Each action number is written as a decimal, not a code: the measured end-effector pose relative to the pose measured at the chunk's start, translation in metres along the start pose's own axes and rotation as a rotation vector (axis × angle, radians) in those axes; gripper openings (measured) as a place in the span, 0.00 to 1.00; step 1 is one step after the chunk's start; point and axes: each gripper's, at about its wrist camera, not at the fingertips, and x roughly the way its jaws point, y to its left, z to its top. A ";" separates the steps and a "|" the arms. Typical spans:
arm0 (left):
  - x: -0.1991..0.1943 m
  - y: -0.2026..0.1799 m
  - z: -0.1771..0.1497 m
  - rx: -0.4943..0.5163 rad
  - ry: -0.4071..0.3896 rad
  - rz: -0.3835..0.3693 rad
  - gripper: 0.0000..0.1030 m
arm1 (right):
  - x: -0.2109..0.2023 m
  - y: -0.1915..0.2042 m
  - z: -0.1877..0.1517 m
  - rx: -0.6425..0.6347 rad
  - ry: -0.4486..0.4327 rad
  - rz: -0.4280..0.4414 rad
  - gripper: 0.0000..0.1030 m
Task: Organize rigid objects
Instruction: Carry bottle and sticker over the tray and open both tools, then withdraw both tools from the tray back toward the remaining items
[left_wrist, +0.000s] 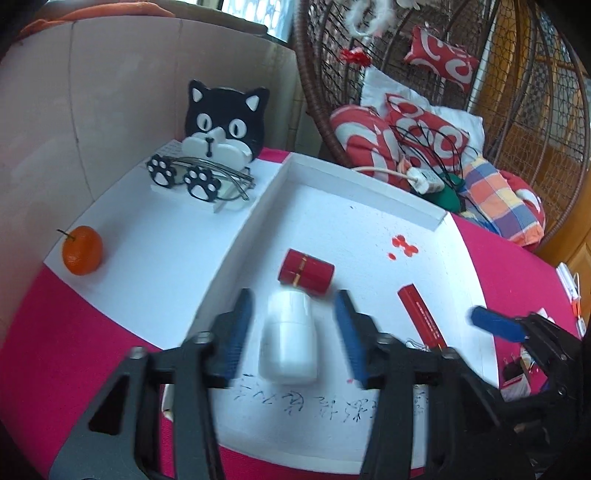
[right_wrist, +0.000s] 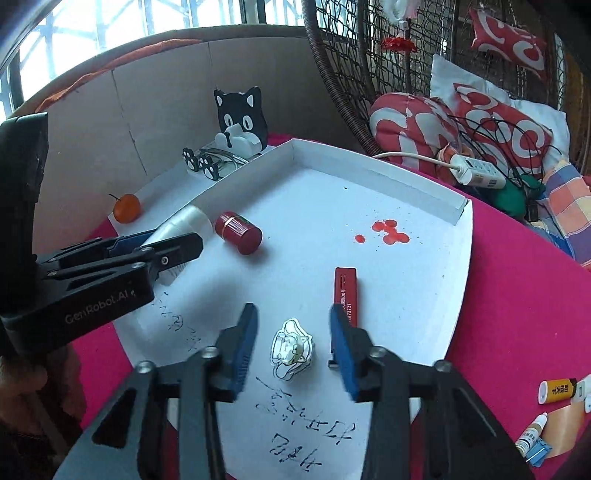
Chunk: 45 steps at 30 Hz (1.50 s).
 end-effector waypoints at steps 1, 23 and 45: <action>-0.003 0.002 0.001 -0.011 -0.017 0.005 0.84 | -0.005 -0.002 0.000 0.013 -0.021 0.002 0.94; -0.087 -0.115 -0.022 0.215 -0.200 -0.176 1.00 | -0.242 -0.108 -0.033 0.342 -0.651 -0.156 1.00; -0.070 -0.198 0.028 0.393 -0.261 -0.262 1.00 | -0.311 -0.184 -0.054 0.443 -0.977 -0.358 1.00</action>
